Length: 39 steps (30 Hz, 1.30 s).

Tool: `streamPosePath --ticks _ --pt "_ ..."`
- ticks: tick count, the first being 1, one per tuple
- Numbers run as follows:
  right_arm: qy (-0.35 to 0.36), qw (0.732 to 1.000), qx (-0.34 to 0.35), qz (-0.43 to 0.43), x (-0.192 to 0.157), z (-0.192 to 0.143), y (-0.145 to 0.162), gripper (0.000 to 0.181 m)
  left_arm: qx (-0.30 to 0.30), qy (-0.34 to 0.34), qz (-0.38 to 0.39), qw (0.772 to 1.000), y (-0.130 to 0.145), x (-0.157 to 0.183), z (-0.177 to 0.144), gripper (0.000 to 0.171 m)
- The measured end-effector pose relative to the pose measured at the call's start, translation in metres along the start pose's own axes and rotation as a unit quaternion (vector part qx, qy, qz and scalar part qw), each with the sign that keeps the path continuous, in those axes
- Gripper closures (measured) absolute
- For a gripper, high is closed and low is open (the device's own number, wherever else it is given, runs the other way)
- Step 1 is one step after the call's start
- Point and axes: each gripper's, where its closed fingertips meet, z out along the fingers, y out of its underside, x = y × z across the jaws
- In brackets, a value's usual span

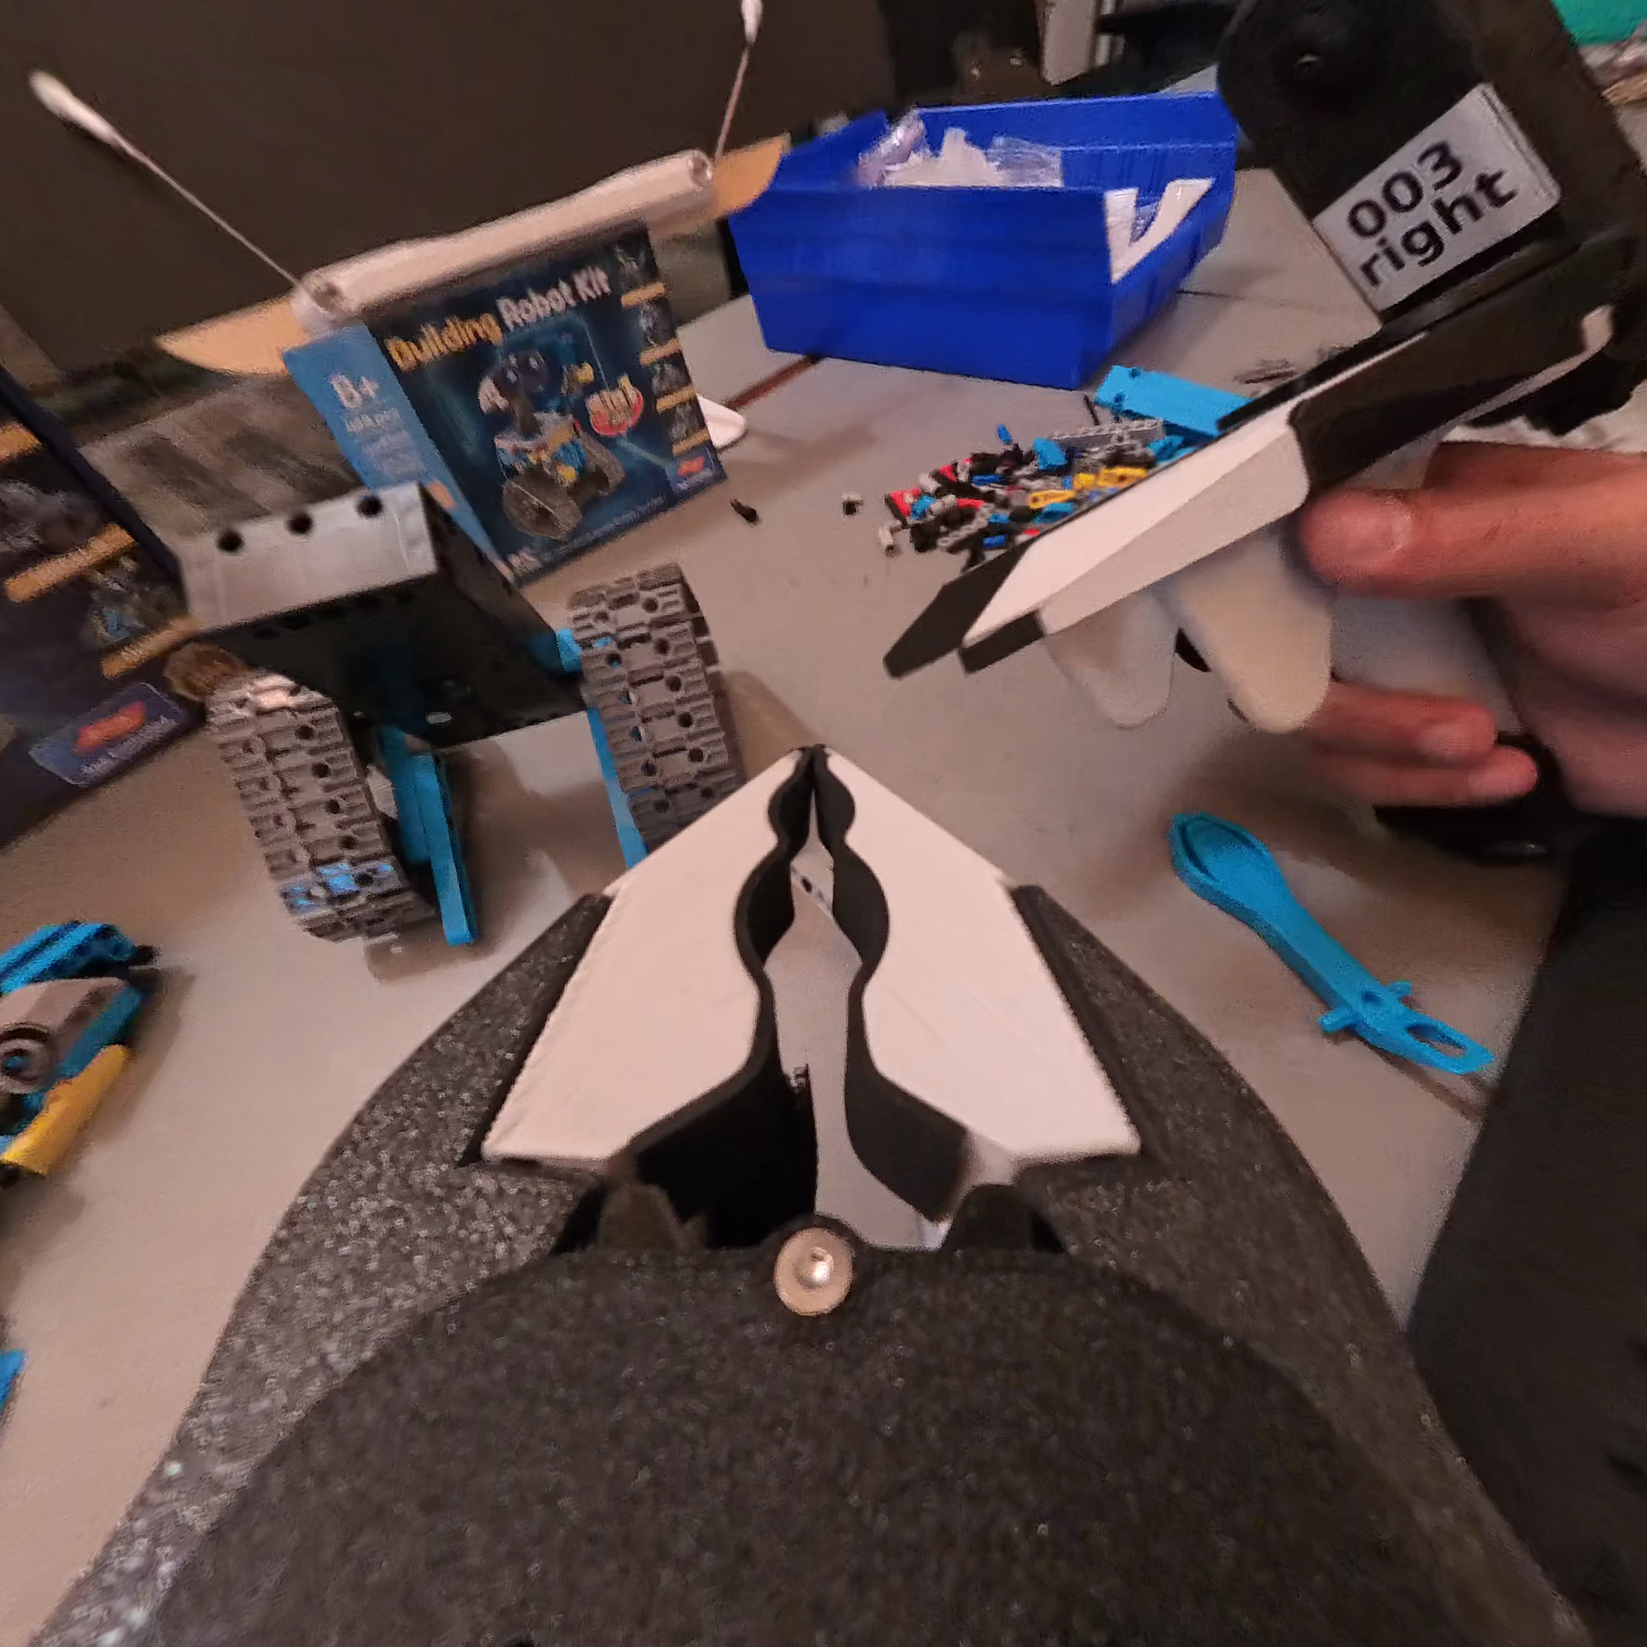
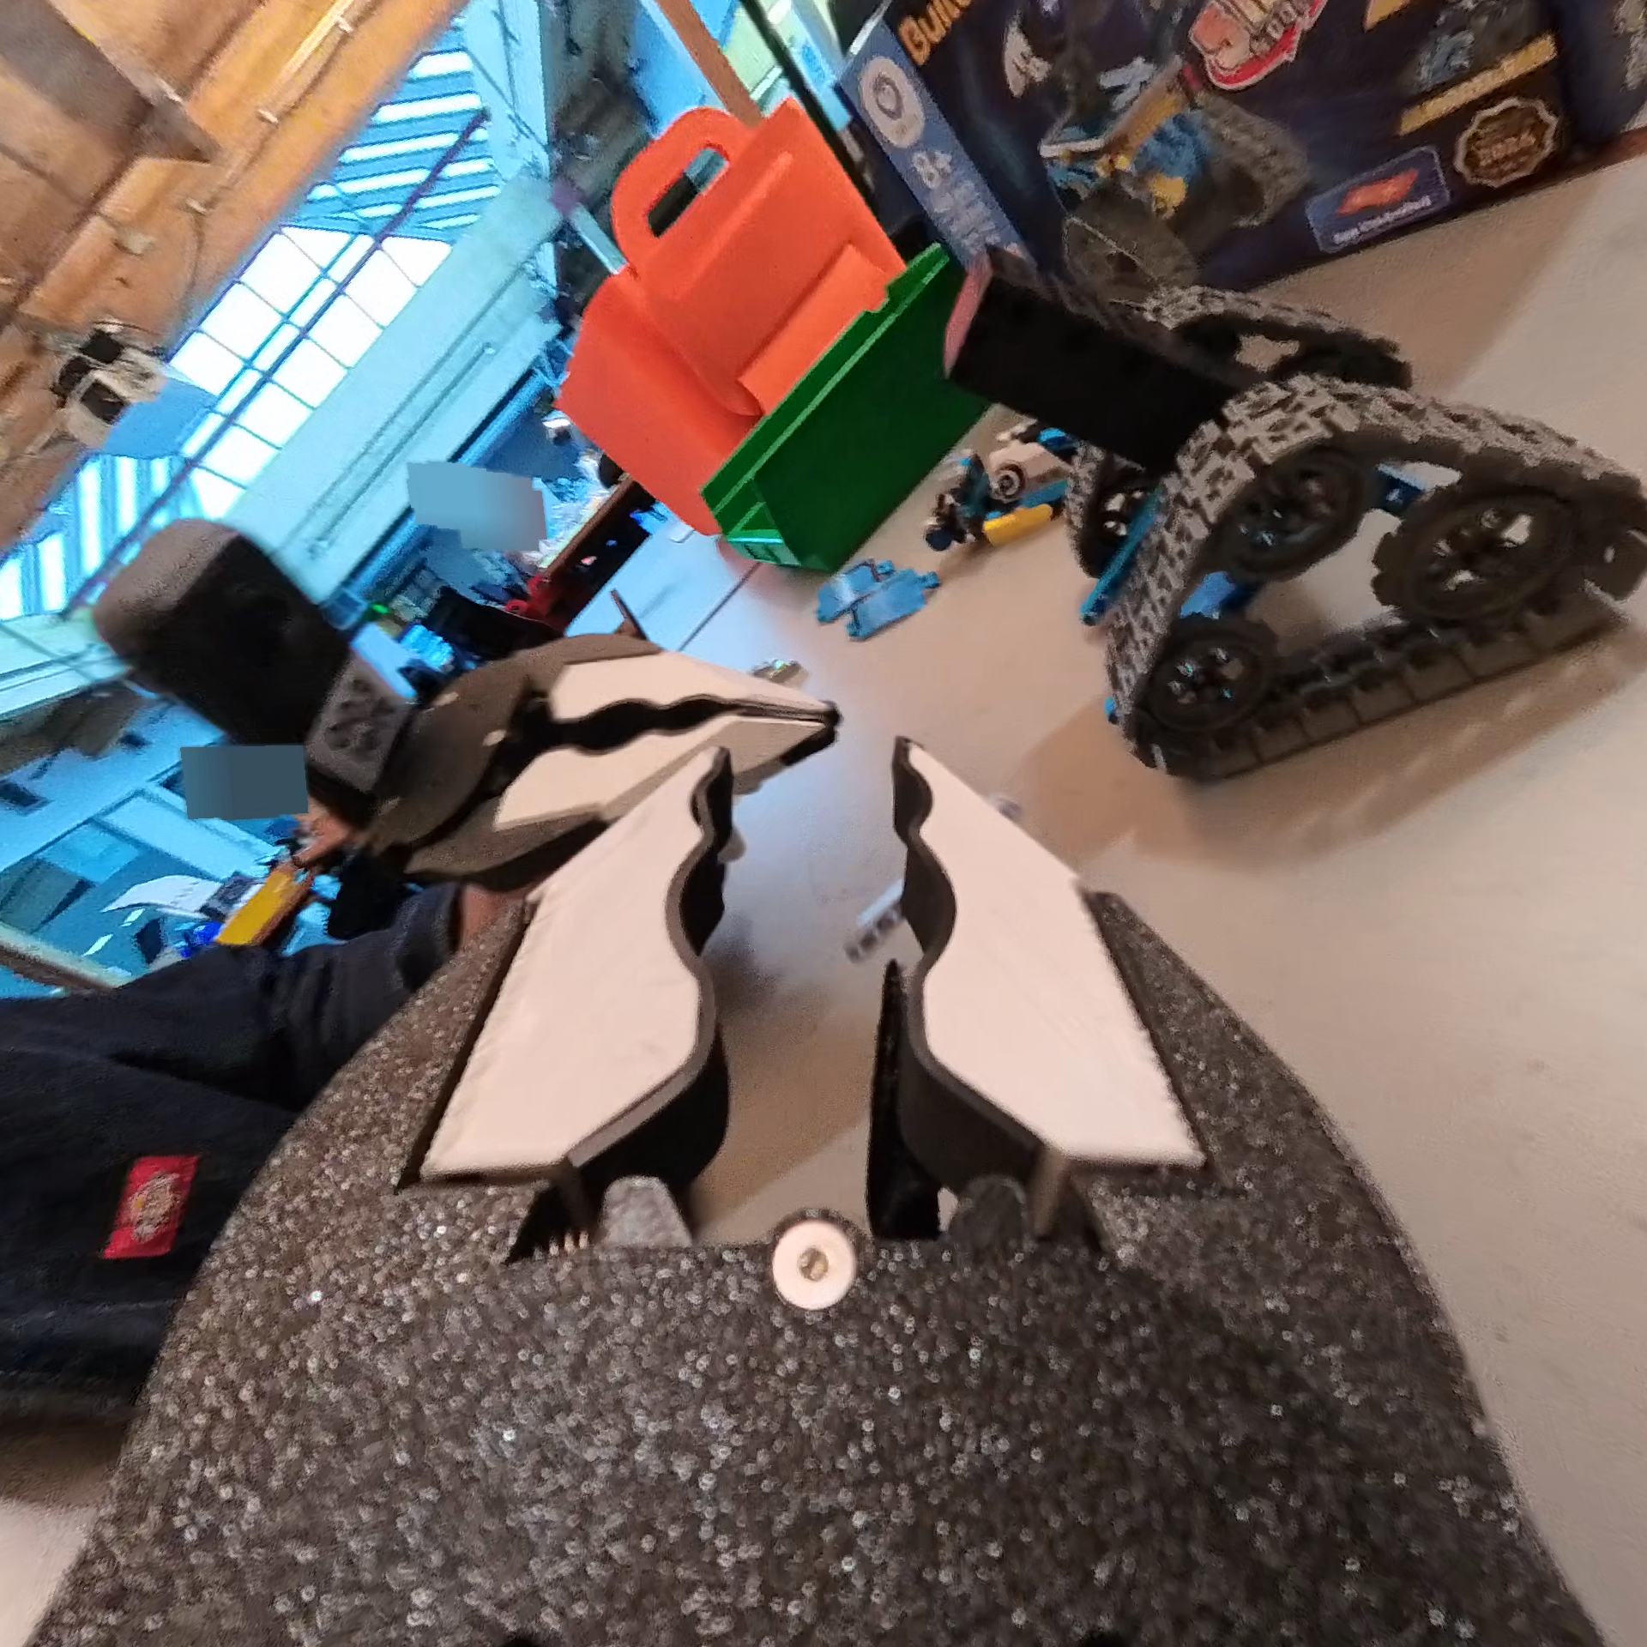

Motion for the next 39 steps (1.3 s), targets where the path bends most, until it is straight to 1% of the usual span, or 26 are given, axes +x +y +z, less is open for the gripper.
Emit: streamPosePath --ticks 2,3,4,5,6,7,8,9,11,12,13,15,17,20,22,23,25,26,27,28,30,32,33,34,36,39 --pt "0.061 0.998 -0.018 -0.014 0.020 0.000 0.005 0.154 -0.007 -0.021 0.055 0.998 0.000 0.002 -0.002 0.171" --pt "0.079 0.996 -0.020 -0.022 0.027 -0.005 0.002 0.154 -0.013 -0.028 0.068 0.997 0.003 0.000 -0.003 0.171" --pt "0.095 0.995 -0.013 -0.035 0.032 -0.011 -0.003 0.151 -0.015 -0.032 0.063 0.997 0.006 -0.003 -0.005 0.171" --pt "0.114 0.992 -0.009 -0.052 0.038 -0.017 -0.007 0.152 -0.024 -0.019 0.042 0.999 0.010 -0.003 -0.007 0.171" --pt "0.133 0.989 -0.012 -0.068 0.044 -0.021 -0.008 0.153 -0.050 -0.003 0.012 0.999 0.020 -0.001 -0.007 0.171" --pt "0.146 0.986 -0.019 -0.076 0.049 -0.023 -0.006 0.154 -0.094 0.009 -0.027 0.995 0.035 -0.001 -0.007 0.165" --pt "0.150 0.986 -0.026 -0.073 0.051 -0.022 -0.003 0.156 -0.137 0.022 -0.070 0.988 0.051 0.002 -0.007 0.145" --pt "0.144 0.987 -0.030 -0.063 0.051 -0.020 0.000 0.156 -0.163 0.036 -0.114 0.979 0.062 0.007 -0.008 0.135" --pt "0.119 0.992 -0.037 -0.036 0.047 -0.013 0.006 0.156 -0.178 0.065 -0.186 0.964 0.071 0.019 -0.009 0.134" --pt "0.110 0.993 -0.040 -0.027 0.045 -0.011 0.008 0.156 -0.189 0.064 -0.195 0.960 0.076 0.021 -0.007 0.134" --pt "0.107 0.993 -0.045 -0.024 0.045 -0.009 0.010 0.156 -0.208 0.047 -0.183 0.960 0.084 0.019 -0.005 0.134" --pt "0.113 0.992 -0.049 -0.031 0.046 -0.010 0.011 0.156 -0.236 0.018 -0.141 0.961 0.093 0.019 -0.002 0.127" --pt "0.115 0.992 -0.047 -0.035 0.046 -0.012 0.009 0.157 -0.244 -0.007 -0.107 0.964 0.094 0.017 0.001 0.127" --pt "0.105 0.993 -0.043 -0.022 0.046 -0.014 0.008 0.157 -0.246 0.018 -0.117 0.962 0.095 0.027 0.007 0.133" --pt "0.100 0.994 -0.044 -0.015 0.047 -0.015 0.009 0.157 -0.246 0.036 -0.094 0.964 0.094 0.031 0.008 0.148" --pt "0.100 0.994 -0.049 -0.016 0.047 -0.015 0.010 0.158 -0.247 0.049 -0.087 0.964 0.094 0.035 0.008 0.165" --pt "0.100 0.991 -0.079 -0.026 0.047 -0.014 0.020 0.162 -0.236 0.058 -0.040 0.969 0.093 0.035 0.008 0.165" --pt "0.102 0.988 -0.111 -0.034 0.048 -0.012 0.031 0.165 -0.229 0.062 -0.021 0.971 0.093 0.035 0.008 0.165" --pt "0.101 0.982 -0.153 -0.046 0.049 -0.010 0.045 0.167 -0.226 0.067 -0.028 0.971 0.093 0.035 0.008 0.165" --pt "0.101 0.975 -0.190 -0.062 0.049 -0.007 0.059 0.165 -0.224 0.074 -0.038 0.971 0.093 0.036 0.008 0.165" --pt "0.115 0.952 -0.249 -0.136 0.047 -0.002 0.078 0.163 -0.219 0.089 -0.058 0.970 0.094 0.035 0.008 0.165" --pt "0.156 0.917 -0.275 -0.243 0.049 0.002 0.084 0.170 -0.215 0.098 -0.076 0.969 0.094 0.035 0.009 0.165" --pt "0.180 0.901 -0.282 -0.276 0.052 0.004 0.085 0.173 -0.214 0.099 -0.082 0.968 0.093 0.035 0.009 0.165" --pt "0.193 0.893 -0.287 -0.288 0.053 0.006 0.088 0.173 -0.213 0.098 -0.086 0.968 0.093 0.035 0.010 0.165" --pt "0.198 0.897 -0.287 -0.272 0.050 0.013 0.092 0.173 -0.211 0.101 -0.094 0.968 0.093 0.034 0.010 0.165" --pt "0.218 0.897 -0.281 -0.262 0.054 0.014 0.089 0.174 -0.208 0.111 -0.120 0.964 0.092 0.034 0.010 0.165"
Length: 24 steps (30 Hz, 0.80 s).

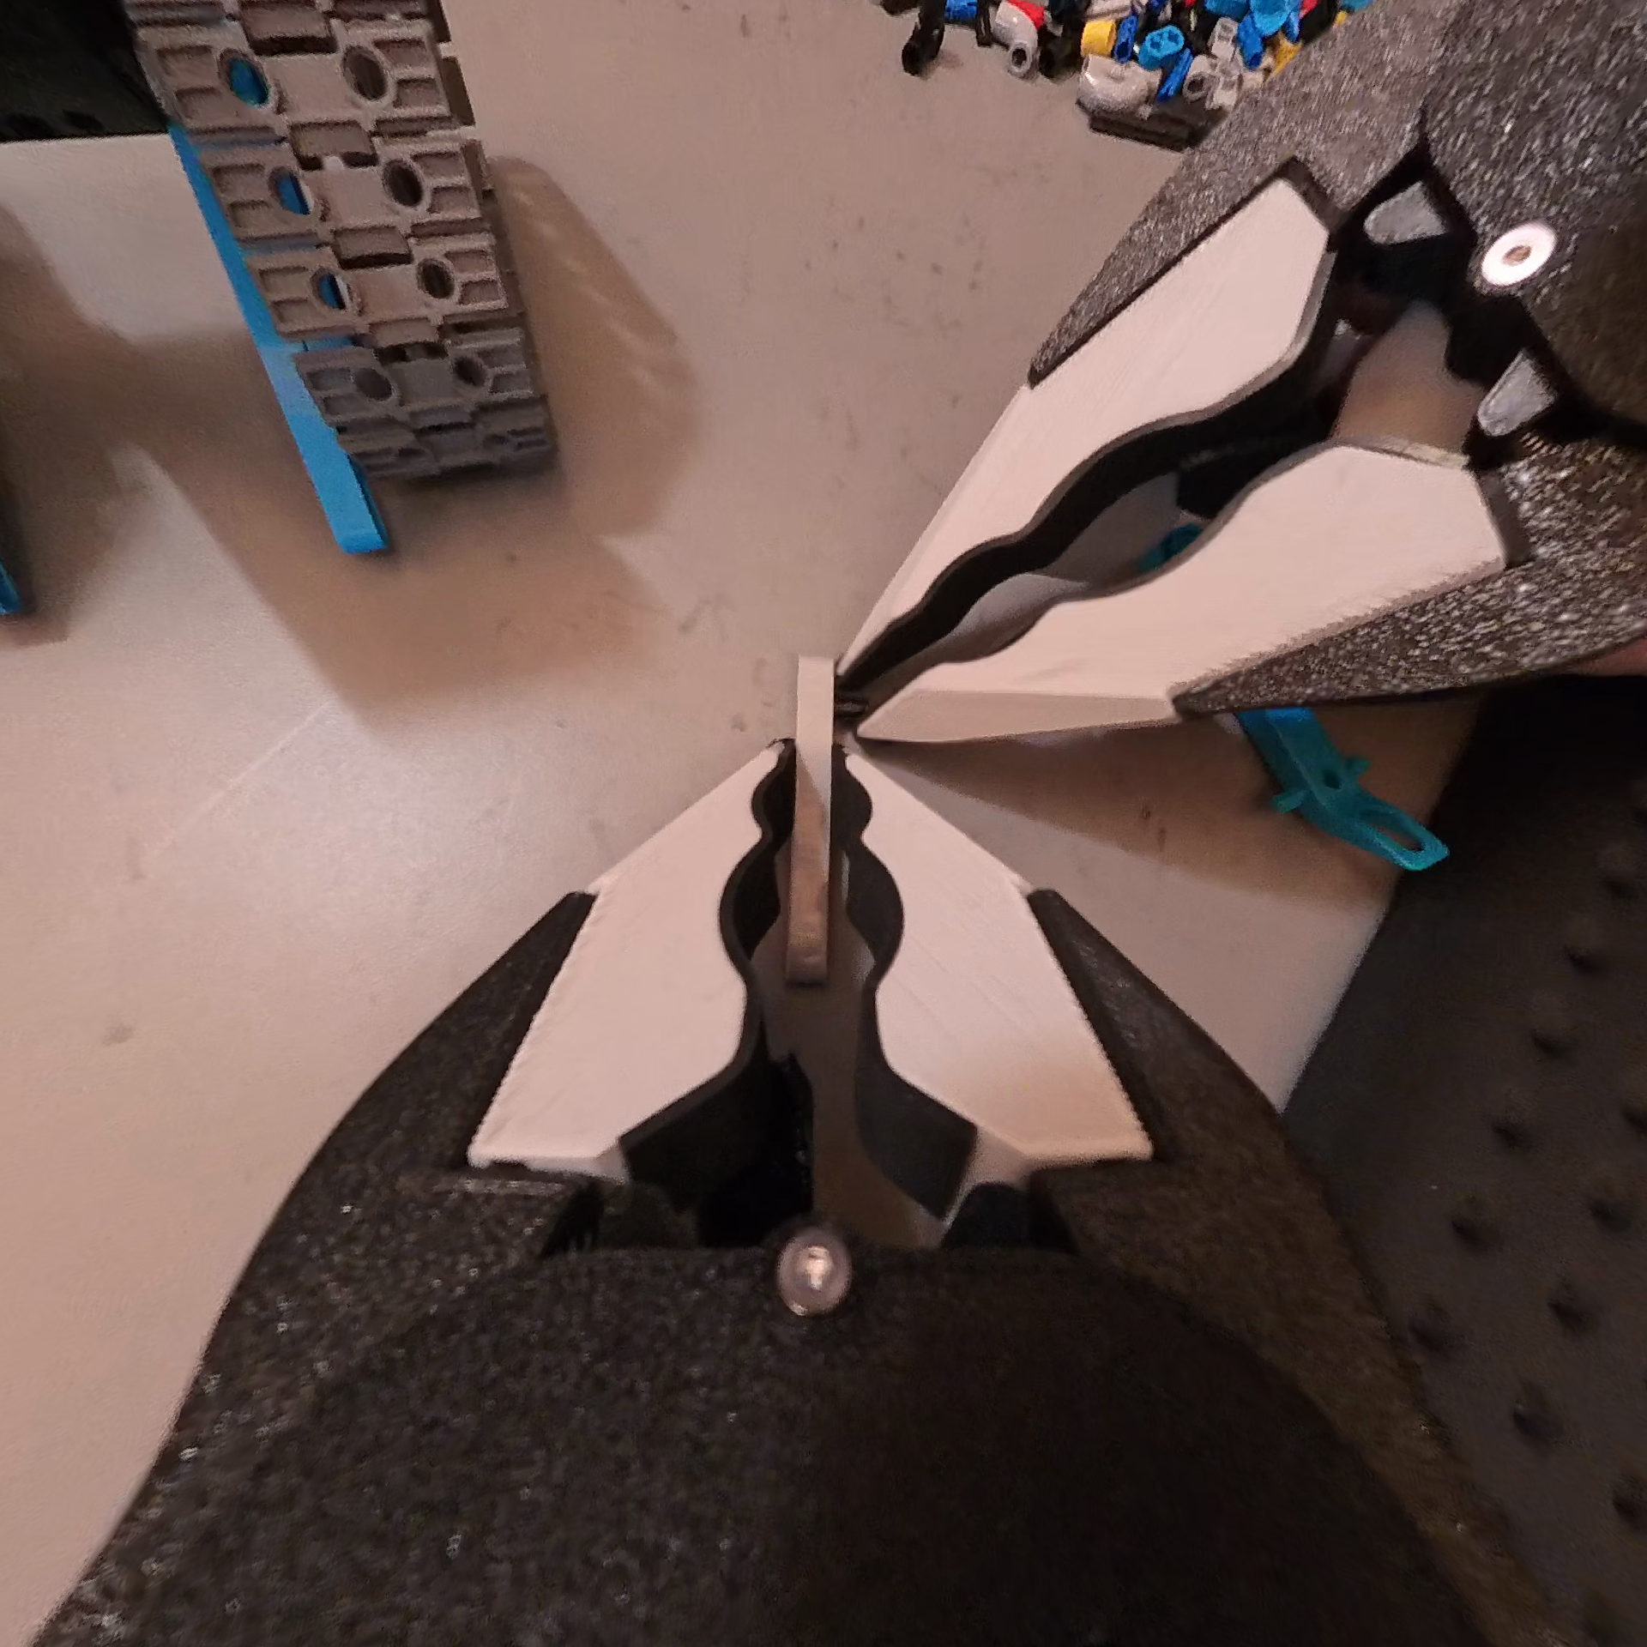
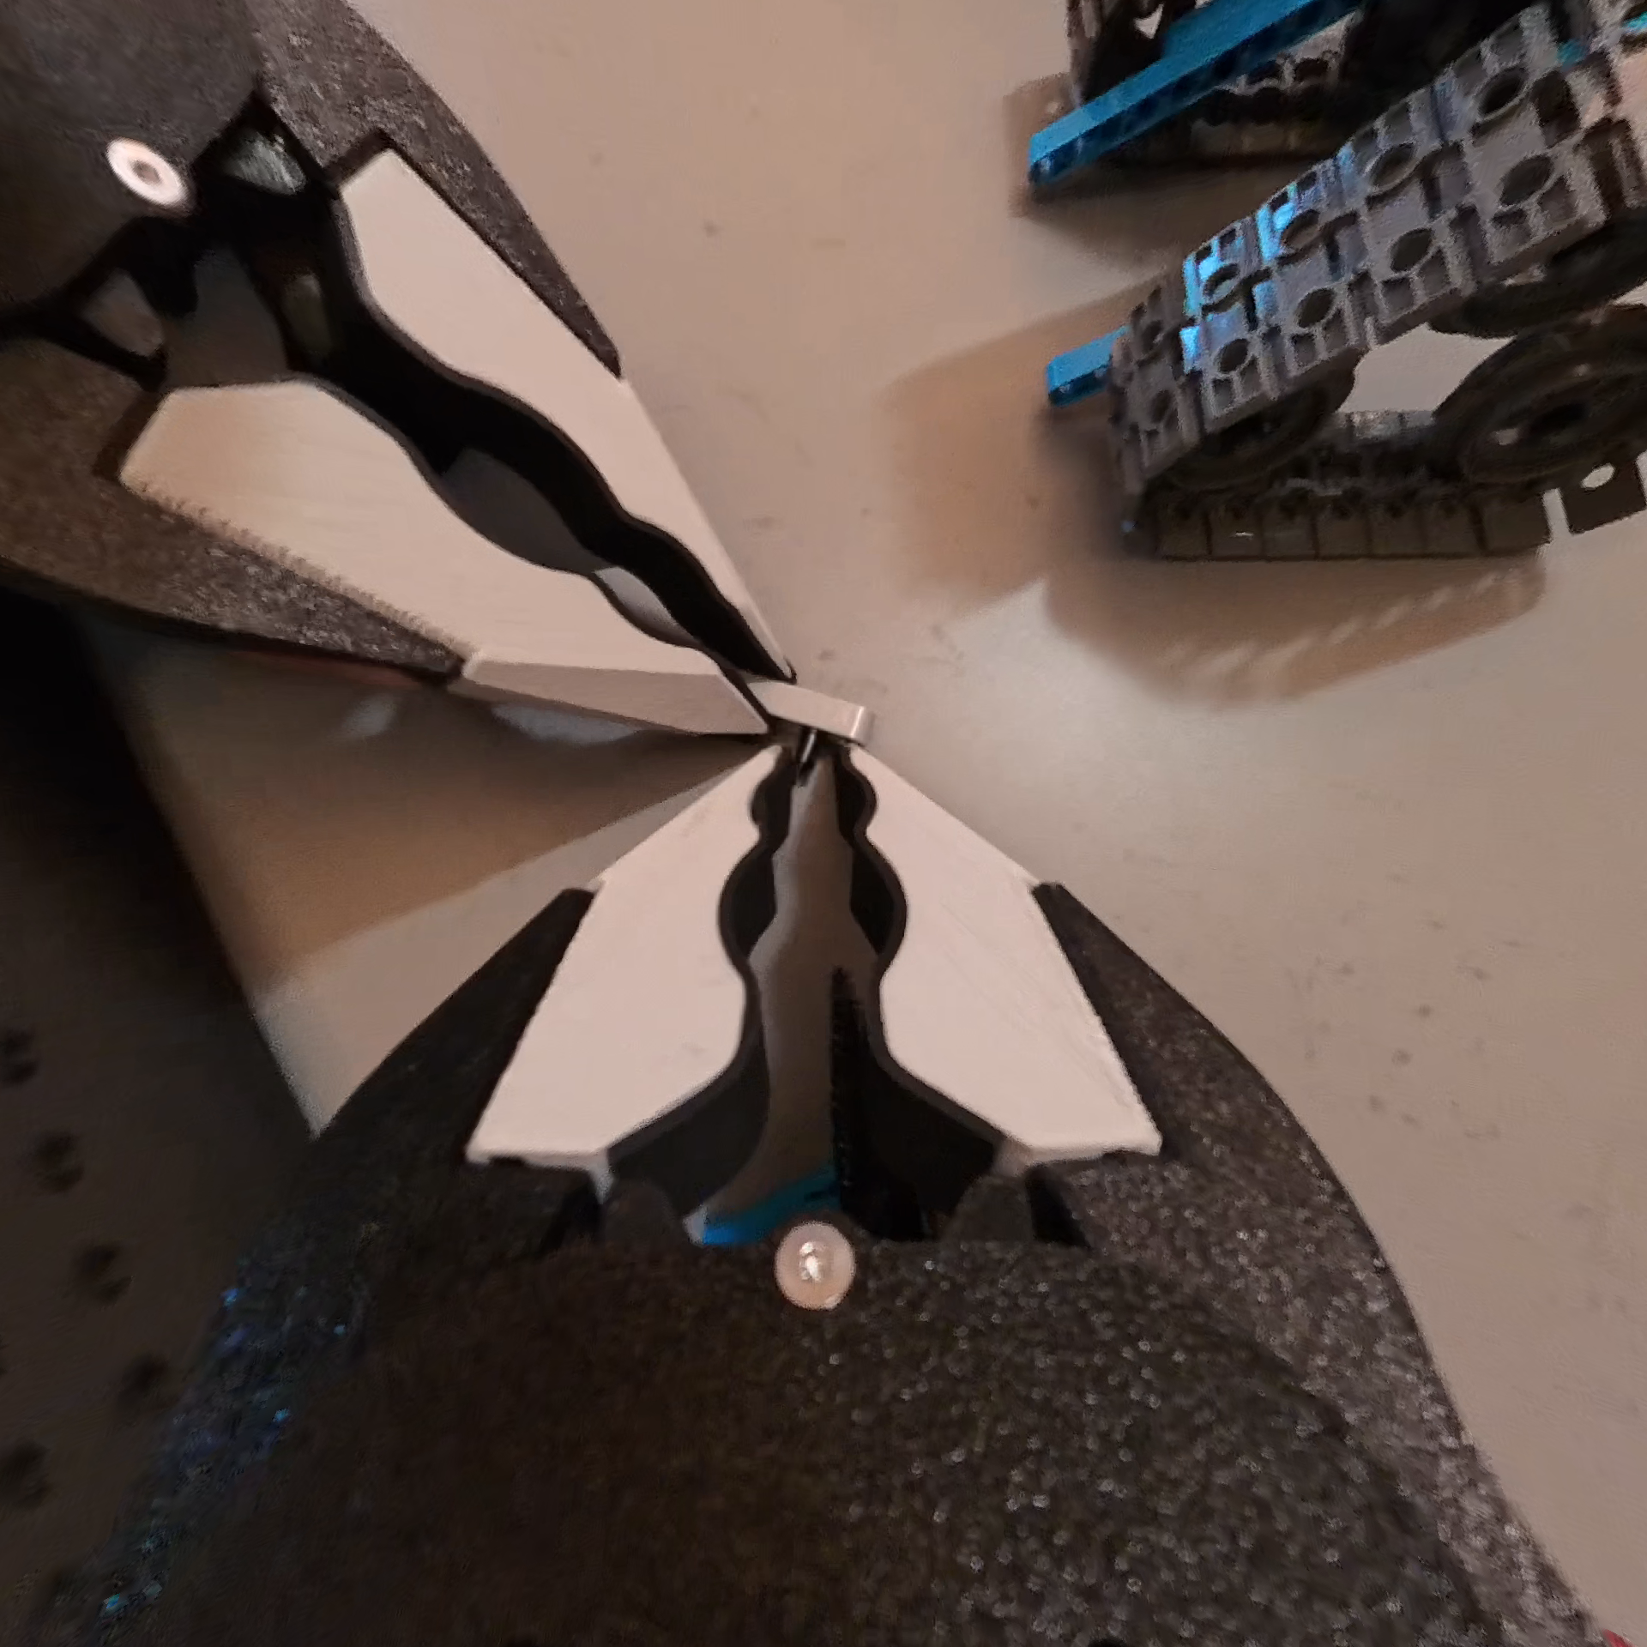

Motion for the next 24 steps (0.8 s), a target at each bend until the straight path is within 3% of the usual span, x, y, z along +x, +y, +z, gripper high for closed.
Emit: streamPosePath --ticks 4,11,18,20,22,24 --pt "-0.015 0.999 0.002 0.043 0.000 0.002 0.000 0.176 0.004 0.019 -0.028 0.999 -0.001 0.000 0.000 0.165" --pt "0.031 0.999 -0.029 0.022 0.000 0.003 0.000 0.180 0.006 -0.039 0.029 0.999 -0.002 -0.005 0.001 0.165" --pt "0.028 0.996 -0.045 0.066 -0.004 -0.002 0.006 0.181 0.010 -0.062 0.045 0.997 -0.002 -0.006 0.001 0.164" --pt "-0.016 0.995 -0.059 0.085 -0.023 -0.007 0.012 0.181 0.005 -0.170 0.044 0.984 -0.001 -0.043 -0.008 0.166" --pt "-0.013 0.995 -0.063 0.078 -0.031 -0.017 0.021 0.181 0.011 -0.147 -0.003 0.989 0.001 -0.053 -0.012 0.166" --pt "0.005 0.996 -0.022 0.081 -0.023 -0.029 0.017 0.181 0.011 -0.130 0.003 0.991 0.000 -0.048 -0.010 0.166"
